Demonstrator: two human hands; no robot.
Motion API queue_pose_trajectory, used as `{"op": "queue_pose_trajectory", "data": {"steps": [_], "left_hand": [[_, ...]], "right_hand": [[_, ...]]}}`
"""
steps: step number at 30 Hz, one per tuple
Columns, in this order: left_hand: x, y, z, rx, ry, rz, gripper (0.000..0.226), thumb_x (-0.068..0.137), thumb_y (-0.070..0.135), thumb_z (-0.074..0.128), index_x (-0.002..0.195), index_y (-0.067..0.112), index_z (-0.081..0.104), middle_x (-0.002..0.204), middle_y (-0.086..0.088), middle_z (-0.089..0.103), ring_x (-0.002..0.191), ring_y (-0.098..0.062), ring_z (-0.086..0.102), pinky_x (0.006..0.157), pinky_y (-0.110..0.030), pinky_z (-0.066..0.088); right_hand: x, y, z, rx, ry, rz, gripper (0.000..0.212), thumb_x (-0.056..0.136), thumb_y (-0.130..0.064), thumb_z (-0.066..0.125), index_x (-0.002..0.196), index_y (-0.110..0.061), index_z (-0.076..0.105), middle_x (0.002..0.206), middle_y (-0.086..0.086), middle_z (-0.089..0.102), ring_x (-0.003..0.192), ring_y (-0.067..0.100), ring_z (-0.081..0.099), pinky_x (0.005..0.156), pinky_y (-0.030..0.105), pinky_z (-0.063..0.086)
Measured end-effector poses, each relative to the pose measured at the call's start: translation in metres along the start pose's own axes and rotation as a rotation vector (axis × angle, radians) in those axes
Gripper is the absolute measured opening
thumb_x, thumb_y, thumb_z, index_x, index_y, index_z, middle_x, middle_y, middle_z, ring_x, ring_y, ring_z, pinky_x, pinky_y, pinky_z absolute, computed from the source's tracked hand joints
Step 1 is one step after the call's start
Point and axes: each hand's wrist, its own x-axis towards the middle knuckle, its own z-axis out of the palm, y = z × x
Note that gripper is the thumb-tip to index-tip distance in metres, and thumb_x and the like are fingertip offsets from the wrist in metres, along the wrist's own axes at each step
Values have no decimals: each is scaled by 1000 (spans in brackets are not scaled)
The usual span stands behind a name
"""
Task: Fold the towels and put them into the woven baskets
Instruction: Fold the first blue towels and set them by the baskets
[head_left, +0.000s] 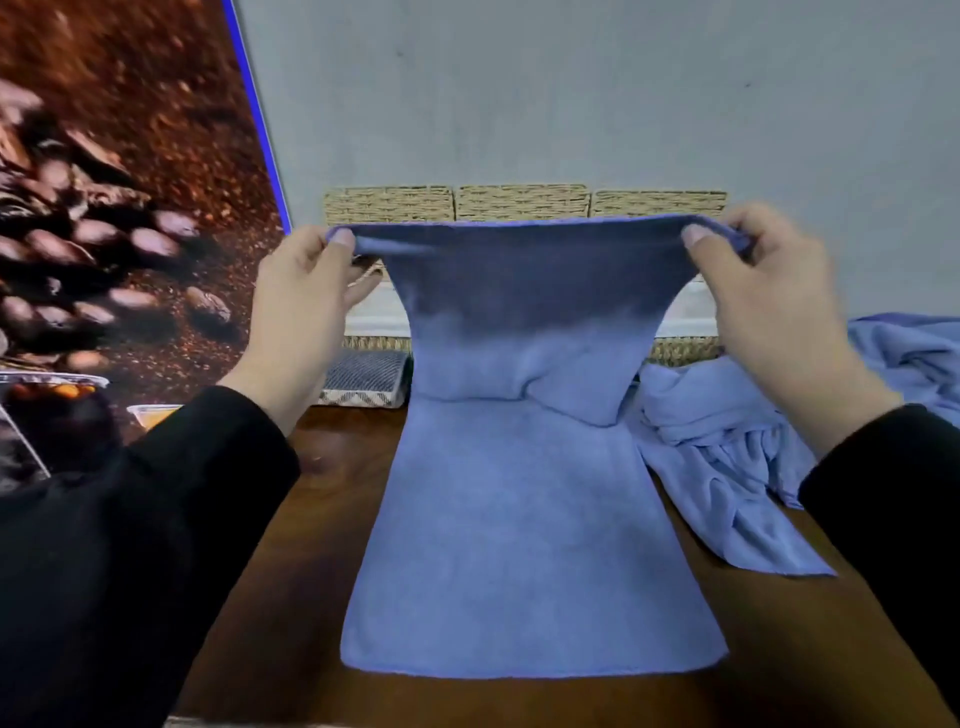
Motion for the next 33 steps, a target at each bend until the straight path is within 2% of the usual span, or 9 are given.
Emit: {"op": "queue_pose_trajectory", "data": {"steps": [3,5,10,16,19,22,25,28,33], "left_hand": [[-42,-6,-17,141,-60,100,30,104,22,50,82,32,67,92,10,71,101,-17,70,96,-34,56],[-75,-31,-34,317,-145,56,22,103,27,53,87,28,68,98,15,75,102,-15,71,95,-42,56],[-131,-87,-62,662,-581,-168,12,100,26,58,89,29,59,119,31,67,117,9,59,96,-36,52],[-121,-108,-61,755,-628,-128,16,103,29,55,87,24,55,130,29,62,123,14,52,92,-26,48],[-109,-112,-57,774,-592,-129,17,104,31,51,87,26,54,125,30,63,114,9,60,80,-24,48],[-105,-95,-51,722,-418,-48,21,105,25,50,84,22,50,115,30,66,99,11,62,71,-21,44],[-116,-72,-58,639,-284,38,20,104,28,49,86,22,52,114,25,70,92,-3,67,78,-29,48],[-139,-67,-78,609,-451,-29,24,102,43,49,92,21,53,118,23,70,99,-10,69,88,-44,52],[-150,-75,-88,716,-674,-147,13,100,27,55,87,28,52,119,29,68,117,13,58,84,-12,47]], "right_hand": [[-40,2,-10,-45,-153,-71,11,101,-30,60,93,-24,65,58,-16,51,52,5,46,52,18,34],[-80,24,-10,-54,-309,-30,13,99,-20,62,95,-31,68,78,-24,66,68,-5,61,60,10,43],[-154,98,-4,-176,-667,105,11,96,-35,58,92,-42,66,112,-28,65,109,0,65,92,33,55],[-158,112,3,-231,-677,24,15,98,-27,62,94,-40,62,116,-30,64,119,-14,54,93,5,40],[-147,111,11,-231,-668,34,9,99,-25,61,95,-31,66,110,-20,68,110,-3,61,90,13,47],[-136,100,11,-221,-504,29,8,98,-30,60,98,-27,68,103,-5,71,98,16,67,85,41,56],[-139,75,-5,-153,-353,-23,16,95,-37,58,99,-25,69,102,-10,71,95,8,68,80,32,54],[-166,68,-17,-152,-606,3,15,94,-40,57,92,-29,66,105,-12,68,94,12,67,79,29,51],[-195,88,-14,-221,-756,-14,8,94,-25,66,88,-31,66,121,-24,60,125,-8,54,98,7,37]]}}
